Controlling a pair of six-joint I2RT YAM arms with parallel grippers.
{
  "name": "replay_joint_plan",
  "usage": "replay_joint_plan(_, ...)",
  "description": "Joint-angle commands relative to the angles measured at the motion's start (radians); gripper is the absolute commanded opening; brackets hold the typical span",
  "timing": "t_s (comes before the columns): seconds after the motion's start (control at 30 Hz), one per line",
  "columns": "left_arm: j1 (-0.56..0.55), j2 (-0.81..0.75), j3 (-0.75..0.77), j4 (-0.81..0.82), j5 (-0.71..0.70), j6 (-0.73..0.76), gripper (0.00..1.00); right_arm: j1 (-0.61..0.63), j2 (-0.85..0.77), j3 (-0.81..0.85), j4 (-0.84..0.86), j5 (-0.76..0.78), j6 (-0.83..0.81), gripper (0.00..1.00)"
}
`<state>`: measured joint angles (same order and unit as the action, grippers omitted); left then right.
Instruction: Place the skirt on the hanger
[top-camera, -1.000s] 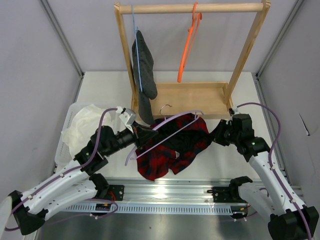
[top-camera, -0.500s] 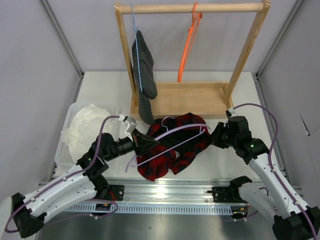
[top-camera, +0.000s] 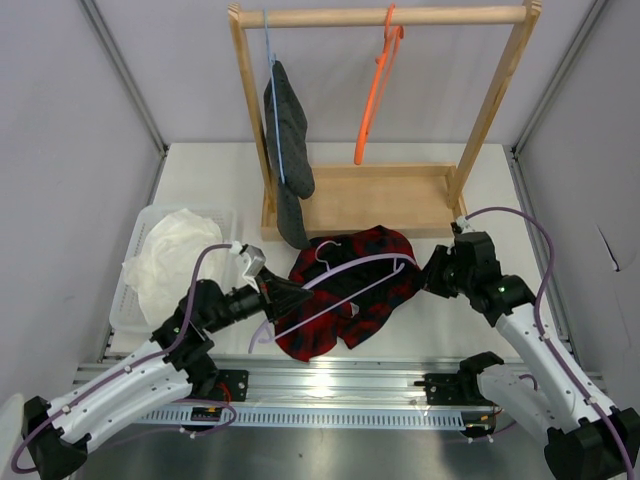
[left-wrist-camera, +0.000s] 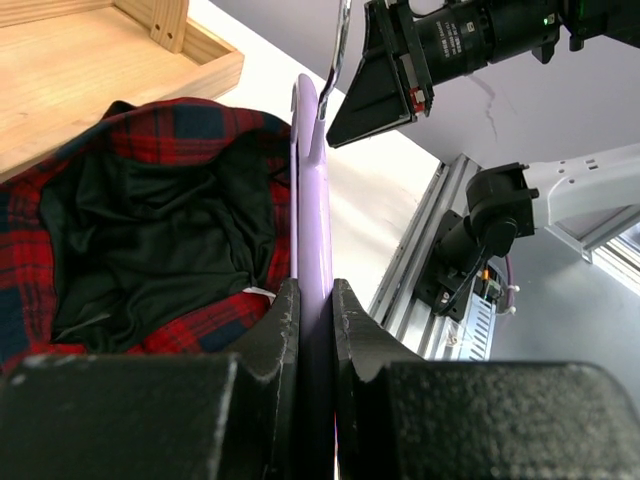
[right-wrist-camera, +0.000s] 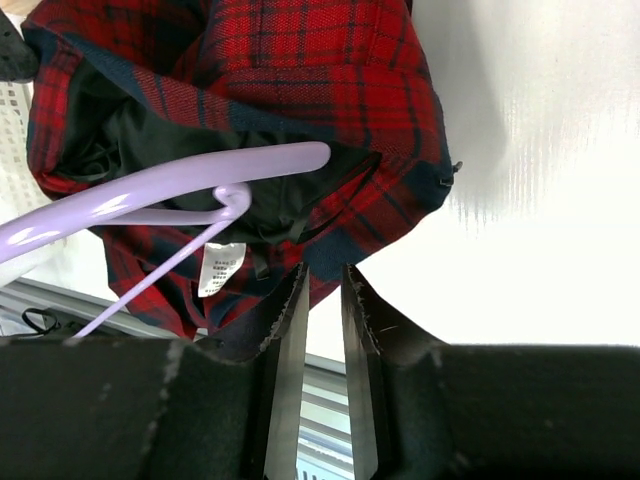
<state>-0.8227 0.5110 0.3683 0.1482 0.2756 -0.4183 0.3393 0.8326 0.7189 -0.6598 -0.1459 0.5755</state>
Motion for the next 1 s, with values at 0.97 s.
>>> replay_joint_plan(0.97,-0.003,0.024,-0.029,0.143,-0.059,-0.057,0.00,-0.112,0.328,-0.042,0.295,0.060,-0.026,0.23)
